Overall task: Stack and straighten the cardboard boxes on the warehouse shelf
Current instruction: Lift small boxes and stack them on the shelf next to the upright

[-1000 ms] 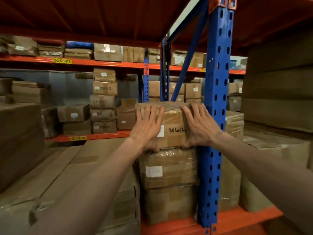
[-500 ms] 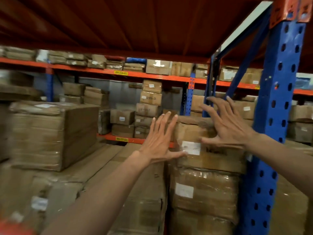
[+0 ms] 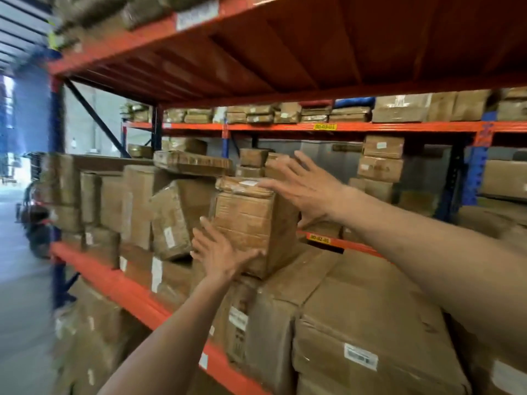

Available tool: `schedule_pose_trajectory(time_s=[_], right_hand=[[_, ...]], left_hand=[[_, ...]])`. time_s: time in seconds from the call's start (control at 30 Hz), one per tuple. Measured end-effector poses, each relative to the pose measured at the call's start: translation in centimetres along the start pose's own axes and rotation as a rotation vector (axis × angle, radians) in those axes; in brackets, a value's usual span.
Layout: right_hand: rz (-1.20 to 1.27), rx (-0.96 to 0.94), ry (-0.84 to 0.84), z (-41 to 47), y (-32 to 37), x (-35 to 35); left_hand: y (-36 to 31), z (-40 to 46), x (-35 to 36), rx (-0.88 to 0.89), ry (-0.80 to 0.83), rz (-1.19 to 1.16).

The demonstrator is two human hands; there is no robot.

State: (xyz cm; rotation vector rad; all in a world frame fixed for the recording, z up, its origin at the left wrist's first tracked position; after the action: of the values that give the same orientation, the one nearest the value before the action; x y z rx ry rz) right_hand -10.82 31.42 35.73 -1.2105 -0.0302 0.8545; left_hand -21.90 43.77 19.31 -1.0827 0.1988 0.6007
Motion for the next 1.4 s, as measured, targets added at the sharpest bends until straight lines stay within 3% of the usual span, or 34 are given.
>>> schedule_pose_trajectory(time_s=[0.17, 0.37, 0.43, 0.5, 0.6, 0.67, 0.83, 1.03, 1.4], right_hand=[[-0.311, -0.196, 0.177, 8.2, 6.3, 3.4], [-0.491, -0.412, 0.389, 14.2, 9.5, 7.4], [-0.542, -0.333, 0.400, 14.8, 8.2, 8.7], [-0.756, -0.147, 0.336, 15.0, 6.3, 7.6], [-0.458, -0.317, 0.470, 14.6, 7.8, 8.6], [-0.386, -0.324, 0.438, 14.2, 7.7, 6.5], [-0.310, -0.157, 0.361, 9.2, 3.5, 5.5], [-0.122, 0.295, 0.378, -2.5, -2.0, 4.3], [-0.046, 0.795, 0.454, -25.3, -2.0, 1.4]], left_hand=[[3.6, 1.9, 3.2, -0.050, 0.221, -0.066], [2.2, 1.1, 6.1, -0.031, 0.153, -0.213], [2.3, 1.5, 6.1, -0.008, 0.127, -0.210], [2.5, 2.2, 5.9, 0.041, 0.114, -0.190], [2.4, 3.6, 5.5, 0.154, 0.114, -0.163], [1.9, 4.4, 5.0, 0.238, 0.105, -0.133], [-1.9, 5.0, 3.9, 0.571, 0.124, -0.043], [-10.8, 1.5, 3.7, 1.067, 0.089, 0.138], [-20.8, -15.7, 7.2, 1.520, 0.161, 0.220]])
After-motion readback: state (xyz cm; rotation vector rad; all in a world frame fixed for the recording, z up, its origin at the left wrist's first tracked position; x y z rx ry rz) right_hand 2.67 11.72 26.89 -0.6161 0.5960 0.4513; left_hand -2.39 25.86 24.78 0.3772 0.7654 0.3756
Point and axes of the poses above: each hand's wrist, its own z-axis towards the middle knuckle, its own x-axis out of the palm, y = z × x, the point moved 8 cm from there along z, towards the middle knuckle, and after that the axes turned 10 degrees about -y, right-handed, at the moved point
